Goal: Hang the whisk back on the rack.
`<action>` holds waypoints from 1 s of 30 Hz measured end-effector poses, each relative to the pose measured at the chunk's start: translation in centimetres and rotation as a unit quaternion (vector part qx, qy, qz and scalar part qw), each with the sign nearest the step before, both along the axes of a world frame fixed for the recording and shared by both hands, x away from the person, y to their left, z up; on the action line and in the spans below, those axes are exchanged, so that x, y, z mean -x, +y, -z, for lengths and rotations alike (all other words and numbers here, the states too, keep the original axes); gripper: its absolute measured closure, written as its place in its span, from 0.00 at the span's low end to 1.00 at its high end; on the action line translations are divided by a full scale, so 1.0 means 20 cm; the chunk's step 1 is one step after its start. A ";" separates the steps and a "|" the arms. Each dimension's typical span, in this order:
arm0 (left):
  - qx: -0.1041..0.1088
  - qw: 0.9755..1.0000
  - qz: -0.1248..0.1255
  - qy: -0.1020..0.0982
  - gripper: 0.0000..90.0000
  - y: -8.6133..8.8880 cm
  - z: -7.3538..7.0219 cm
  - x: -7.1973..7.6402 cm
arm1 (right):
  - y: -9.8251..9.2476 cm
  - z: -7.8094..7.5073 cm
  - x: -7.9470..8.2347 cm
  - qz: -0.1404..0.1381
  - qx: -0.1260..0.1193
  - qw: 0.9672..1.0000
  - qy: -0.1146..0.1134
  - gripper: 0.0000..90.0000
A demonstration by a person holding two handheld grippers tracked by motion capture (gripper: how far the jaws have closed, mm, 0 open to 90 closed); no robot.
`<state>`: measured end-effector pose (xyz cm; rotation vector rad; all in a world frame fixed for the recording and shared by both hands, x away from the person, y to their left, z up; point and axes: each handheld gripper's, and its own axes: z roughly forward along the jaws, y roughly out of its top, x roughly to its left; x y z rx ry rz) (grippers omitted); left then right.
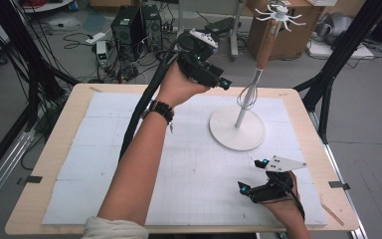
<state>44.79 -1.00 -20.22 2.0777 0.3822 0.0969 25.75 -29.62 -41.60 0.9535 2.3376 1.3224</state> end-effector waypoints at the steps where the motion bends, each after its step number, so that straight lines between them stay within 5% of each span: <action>1: 0.000 1.000 0.000 0.000 0.40 0.00 0.00 0.00 | 0.00 0.00 0.00 0.000 0.001 1.000 0.000 0.01; 17: -0.010 0.999 -0.037 -0.001 0.34 0.36 0.27 0.28 | 0.02 0.01 -0.01 -0.003 0.008 1.000 0.000 0.01; 20: -0.024 0.999 -0.041 -0.005 0.34 0.41 0.30 0.32 | 0.03 0.01 -0.01 -0.005 0.009 1.000 0.002 0.01; 24: -0.006 0.999 -0.050 -0.005 0.33 0.47 0.35 0.37 | 0.04 0.01 -0.01 -0.005 0.011 1.000 0.001 0.01; 30: -0.017 0.998 -0.062 -0.020 0.30 0.54 0.42 0.45 | 0.03 0.01 -0.02 -0.004 0.011 1.000 0.002 0.01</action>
